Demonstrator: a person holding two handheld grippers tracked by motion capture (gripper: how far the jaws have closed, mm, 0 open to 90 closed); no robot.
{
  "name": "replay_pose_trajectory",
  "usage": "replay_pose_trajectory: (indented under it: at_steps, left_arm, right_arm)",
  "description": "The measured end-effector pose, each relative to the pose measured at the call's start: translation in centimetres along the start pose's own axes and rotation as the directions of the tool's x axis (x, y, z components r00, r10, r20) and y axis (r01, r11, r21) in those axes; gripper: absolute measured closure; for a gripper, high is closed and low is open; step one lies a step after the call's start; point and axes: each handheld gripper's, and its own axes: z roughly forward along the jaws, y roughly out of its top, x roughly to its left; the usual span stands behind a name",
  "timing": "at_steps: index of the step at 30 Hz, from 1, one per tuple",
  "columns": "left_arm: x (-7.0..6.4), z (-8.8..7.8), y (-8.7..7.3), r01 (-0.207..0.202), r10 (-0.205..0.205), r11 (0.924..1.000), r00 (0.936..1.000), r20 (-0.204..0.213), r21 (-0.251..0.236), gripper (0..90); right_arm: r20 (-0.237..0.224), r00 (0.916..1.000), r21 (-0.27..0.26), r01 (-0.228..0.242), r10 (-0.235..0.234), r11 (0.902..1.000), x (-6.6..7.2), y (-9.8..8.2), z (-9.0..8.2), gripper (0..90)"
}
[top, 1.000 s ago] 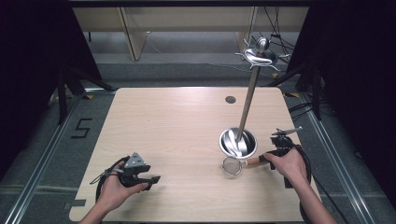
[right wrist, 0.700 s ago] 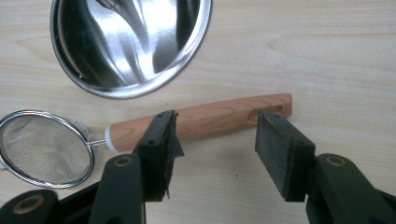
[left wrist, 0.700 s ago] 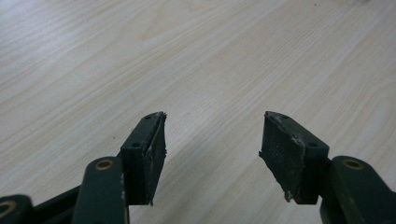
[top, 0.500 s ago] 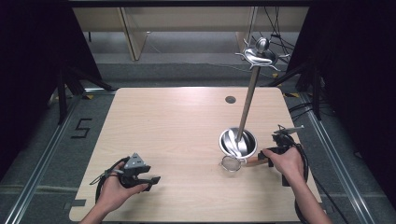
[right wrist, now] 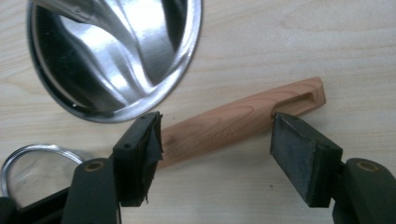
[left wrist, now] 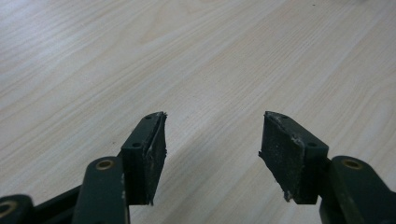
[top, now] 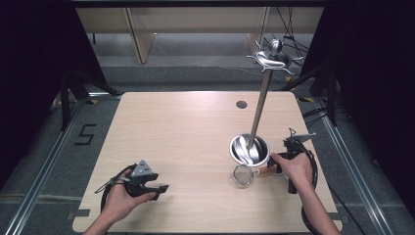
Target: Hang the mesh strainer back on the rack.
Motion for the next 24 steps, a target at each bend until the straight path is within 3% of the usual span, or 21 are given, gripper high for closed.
replay_pose_trajectory:
  at_steps: [3, 5, 6, 8, 9, 10, 12, 13, 14, 15, 16, 17, 18, 19, 20, 22, 23, 24]
  left_arm:
    - [-0.2, 0.2, 0.0, 0.028, -0.028, 0.9996, 0.9996, 0.000, -0.003, 39.6]
    - [-0.2, 0.3, 0.0, 0.026, -0.026, 0.9997, 0.9997, 0.002, -0.001, 39.7]
    - [0.1, 0.3, 0.1, -0.016, 0.016, 0.9999, 0.9999, -0.006, 0.002, 39.7]
    - [-0.1, 0.3, 0.1, -0.001, 0.001, 1.0000, 1.0000, 0.002, 0.001, 39.8]
    - [0.1, 0.2, 0.1, -0.018, 0.018, 0.9998, 0.9998, -0.005, 0.006, 39.8]
    - [0.1, 0.2, 0.1, -0.022, 0.022, 0.9998, 0.9997, -0.007, 0.004, 39.9]
    - [-0.2, 0.3, 0.0, 0.026, -0.026, 0.9997, 0.9996, 0.006, 0.000, 40.0]
    - [-0.1, 0.2, 0.0, 0.016, -0.016, 0.9999, 0.9999, 0.000, 0.003, 40.0]
    - [0.1, 0.2, 0.1, -0.025, 0.025, 0.9997, 0.9997, -0.005, 0.006, 40.1]
    - [0.1, 0.2, 0.1, -0.021, 0.021, 0.9998, 0.9998, -0.005, 0.007, 40.1]
    - [0.1, 0.2, 0.1, -0.017, 0.017, 0.9998, 0.9998, -0.006, 0.007, 40.1]
    - [0.0, 0.2, 0.1, -0.014, 0.014, 0.9999, 0.9999, -0.005, 0.006, 40.2]
    - [0.0, 0.2, 0.1, -0.014, 0.014, 0.9999, 0.9999, -0.004, 0.005, 40.2]
    - [0.1, 0.2, 0.1, -0.016, 0.016, 0.9999, 0.9999, -0.002, 0.005, 40.2]
    - [0.0, 0.2, 0.0, -0.009, 0.009, 0.9999, 1.0000, 0.000, 0.004, 40.3]
    - [0.0, 0.3, 0.0, -0.010, 0.010, 0.9999, 1.0000, 0.003, 0.009, 40.4]
    - [0.1, 0.3, 0.1, -0.017, 0.017, 0.9998, 0.9998, -0.003, 0.009, 40.4]
    - [0.1, 0.3, 0.1, -0.020, 0.020, 0.9998, 0.9998, -0.002, 0.009, 40.6]
  right_arm:
    - [0.011, 0.9999, 0.003, -0.003, 0.003, 1.0000, -0.2, 0.2, 0.1, 32.3]
    - [0.035, 0.9991, 0.003, 0.022, -0.022, 0.9997, -0.3, 0.3, 0.2, 31.9]
    - [0.026, 0.9996, -0.001, -0.009, 0.009, 1.0000, 0.0, 0.3, 0.4, 29.9]
    - [0.009, 0.9981, 0.058, -0.061, 0.061, 0.9964, 0.2, 0.7, 0.5, 28.2]
    - [0.009, 0.9981, 0.058, -0.061, 0.061, 0.9964, 0.2, 0.7, 0.5, 28.2]
    - [0.009, 0.9958, 0.041, -0.092, 0.091, 0.9950, 0.4, 0.7, 0.6, 28.2]
    - [0.010, 0.9923, 0.051, -0.124, 0.124, 0.9910, 0.9, 1.0, 0.6, 28.3]
    - [0.011, 0.9931, 0.039, -0.117, 0.117, 0.9923, 1.0, 1.1, 0.6, 29.2]
    - [0.009, 0.9903, 0.055, -0.139, 0.139, 0.9888, 1.2, 1.2, 0.5, 30.0]
    - [0.011, 0.9976, 0.037, -0.069, 0.068, 0.9969, 0.7, 1.4, 0.6, 30.1]
    - [0.033, 0.9987, 0.083, -0.043, 0.040, 0.9956, 0.3, 1.4, 0.4, 30.1]
    - [0.045, 0.9971, 0.088, -0.065, 0.061, 0.9940, 0.5, 1.5, 0.3, 30.1]
    - [0.036, 0.9960, 0.032, -0.083, 0.082, 0.9961, 0.5, 1.5, 0.8, 28.3]
    - [0.036, 0.9960, 0.032, -0.083, 0.082, 0.9961, 0.5, 1.5, 0.8, 28.3]
    - [0.033, 0.9870, 0.035, -0.158, 0.157, 0.9868, 1.0, 1.5, 0.9, 27.5]
    - [0.031, 0.9898, 0.019, -0.139, 0.139, 0.9901, 0.8, 1.7, 1.0, 26.6]
    - [0.042, 0.9946, 0.022, -0.096, 0.095, 0.9951, 0.6, 1.7, 1.0, 25.5]
    - [0.051, 0.9901, 0.028, -0.133, 0.131, 0.9907, 1.0, 1.8, 1.0, 24.6]
